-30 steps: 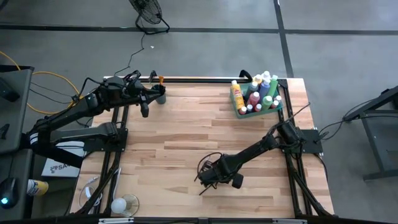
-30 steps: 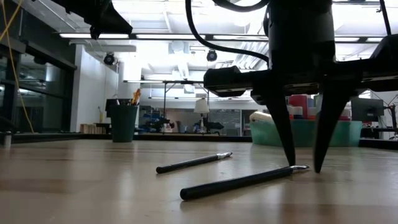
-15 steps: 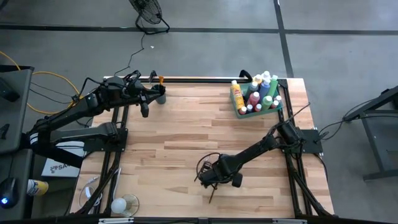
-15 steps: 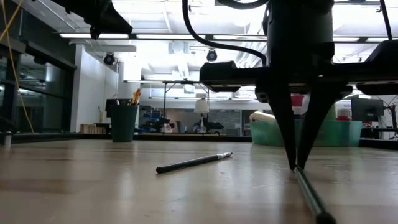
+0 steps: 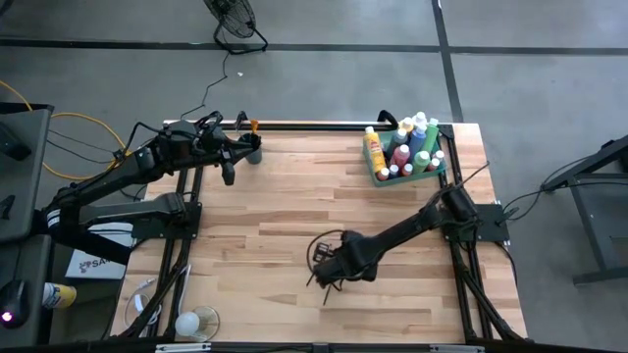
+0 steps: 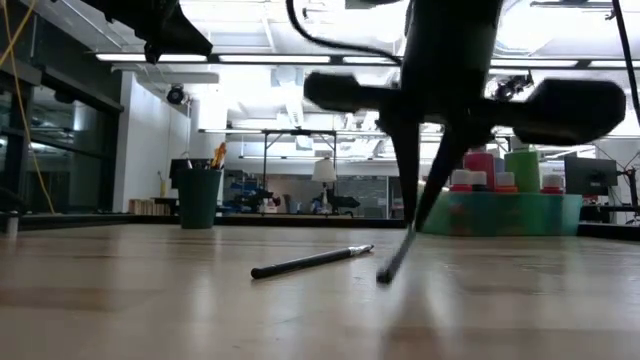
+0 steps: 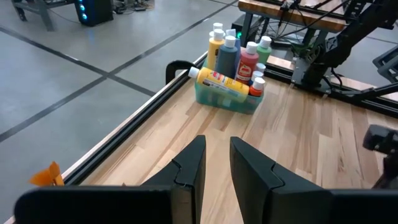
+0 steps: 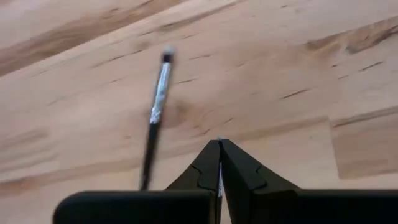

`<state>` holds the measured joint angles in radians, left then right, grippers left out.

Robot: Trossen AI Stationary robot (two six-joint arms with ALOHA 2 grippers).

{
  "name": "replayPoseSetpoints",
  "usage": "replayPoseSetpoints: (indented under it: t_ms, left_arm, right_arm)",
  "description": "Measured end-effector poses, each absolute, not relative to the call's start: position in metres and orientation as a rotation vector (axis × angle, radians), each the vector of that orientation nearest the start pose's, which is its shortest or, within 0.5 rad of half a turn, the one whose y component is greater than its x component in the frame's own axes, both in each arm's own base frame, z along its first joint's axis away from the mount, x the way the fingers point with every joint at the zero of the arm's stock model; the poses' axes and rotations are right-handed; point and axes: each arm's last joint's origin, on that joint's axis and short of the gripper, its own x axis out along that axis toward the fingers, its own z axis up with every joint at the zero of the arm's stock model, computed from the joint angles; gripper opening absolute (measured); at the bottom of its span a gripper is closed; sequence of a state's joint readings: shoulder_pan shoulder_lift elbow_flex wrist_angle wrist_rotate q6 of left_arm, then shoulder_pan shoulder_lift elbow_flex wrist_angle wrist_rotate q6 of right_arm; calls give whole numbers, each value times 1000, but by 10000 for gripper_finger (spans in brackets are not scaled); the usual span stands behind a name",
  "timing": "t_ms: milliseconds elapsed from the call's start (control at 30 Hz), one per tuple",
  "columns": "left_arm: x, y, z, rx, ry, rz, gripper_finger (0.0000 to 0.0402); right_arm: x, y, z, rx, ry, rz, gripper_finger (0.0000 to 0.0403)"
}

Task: Pick & Place Paint Supplies
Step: Put the silver paintbrush into the blue cup

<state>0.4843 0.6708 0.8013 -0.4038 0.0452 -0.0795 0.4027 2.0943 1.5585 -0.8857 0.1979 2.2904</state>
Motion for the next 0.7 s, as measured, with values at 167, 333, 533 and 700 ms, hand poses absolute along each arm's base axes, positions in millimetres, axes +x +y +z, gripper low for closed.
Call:
replayPoseSetpoints:
  t_ms: [167,333,533,700]
  left_arm:
    - [126,65,333,-153,248,447,70]
    - [126,65,333,-153,244,447,70]
    - [135,67,333,-235,218,366,70]
    - [156,73,330,-334,206,215,90]
  right_arm:
    - [372,141,192,1413,745,-1248,3]
    - [364,115,232,1275,610,-1174,3]
    - [359,68,286,990,445,-1039,3]
    - [355,22,334,722,353,-904,3]
